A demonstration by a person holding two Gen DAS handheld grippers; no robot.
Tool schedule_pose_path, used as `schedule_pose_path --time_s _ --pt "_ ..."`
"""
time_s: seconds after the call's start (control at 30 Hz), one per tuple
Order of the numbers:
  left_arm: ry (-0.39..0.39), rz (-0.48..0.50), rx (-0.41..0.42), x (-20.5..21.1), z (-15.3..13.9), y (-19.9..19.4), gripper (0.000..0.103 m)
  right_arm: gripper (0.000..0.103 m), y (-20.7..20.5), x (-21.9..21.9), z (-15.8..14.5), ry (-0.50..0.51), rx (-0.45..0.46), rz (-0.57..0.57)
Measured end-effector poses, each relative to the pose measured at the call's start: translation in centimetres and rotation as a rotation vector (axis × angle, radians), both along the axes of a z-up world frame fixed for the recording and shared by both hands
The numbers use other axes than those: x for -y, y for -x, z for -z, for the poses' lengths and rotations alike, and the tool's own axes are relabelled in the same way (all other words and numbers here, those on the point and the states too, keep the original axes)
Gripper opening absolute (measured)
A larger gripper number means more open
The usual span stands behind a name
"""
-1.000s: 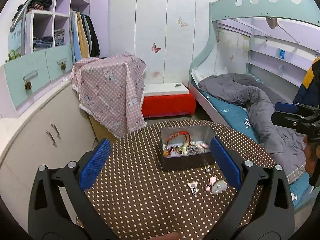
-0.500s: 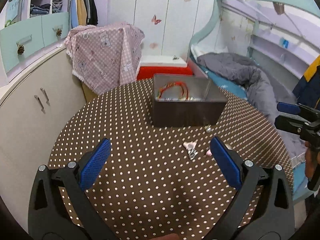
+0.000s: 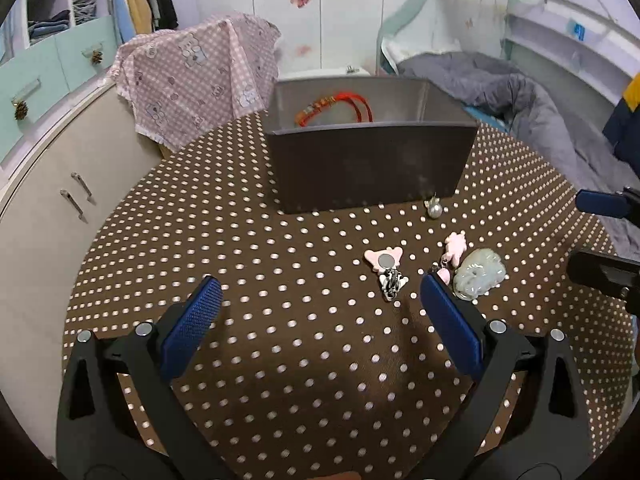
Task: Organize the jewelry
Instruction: 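Move both tools back toward the jade pendant and remaining charms, then grasp a white charm with the left gripper while the right gripper grasps the jade pendant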
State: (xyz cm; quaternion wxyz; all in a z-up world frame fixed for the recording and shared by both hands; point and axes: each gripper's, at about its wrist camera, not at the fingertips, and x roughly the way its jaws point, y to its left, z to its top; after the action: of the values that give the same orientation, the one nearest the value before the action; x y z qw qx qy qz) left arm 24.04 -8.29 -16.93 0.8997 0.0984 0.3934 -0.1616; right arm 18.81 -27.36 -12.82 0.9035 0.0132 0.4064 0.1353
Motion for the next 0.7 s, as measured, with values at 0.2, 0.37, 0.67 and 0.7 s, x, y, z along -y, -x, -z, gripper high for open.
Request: schedule_pose_path --time_s 0.2,0.37,0.67,0.7 --pt "-0.01 0.046 -0.063 1.5 0.9 -1.5 0.074 0.095 -0.2 0.0 0.9 0.037 -0.016 -0.024" --pt "0.021 0.139 -0.074 1.6 0.5 -1.0 0.023 0.095 -0.5 -0.9 1.5 0.072 -0.027 -0.074" --pt "0.056 0.148 -0.078 -0.6 0.5 0.4 0.015 0.095 -3.1 -5.0 4.0 0.221 -0.073 -0.209" --pt "0.053 0.145 -0.075 -0.4 0.6 0.5 0.016 0.095 -3.2 -5.0 4.1 0.212 -0.07 -0.214"
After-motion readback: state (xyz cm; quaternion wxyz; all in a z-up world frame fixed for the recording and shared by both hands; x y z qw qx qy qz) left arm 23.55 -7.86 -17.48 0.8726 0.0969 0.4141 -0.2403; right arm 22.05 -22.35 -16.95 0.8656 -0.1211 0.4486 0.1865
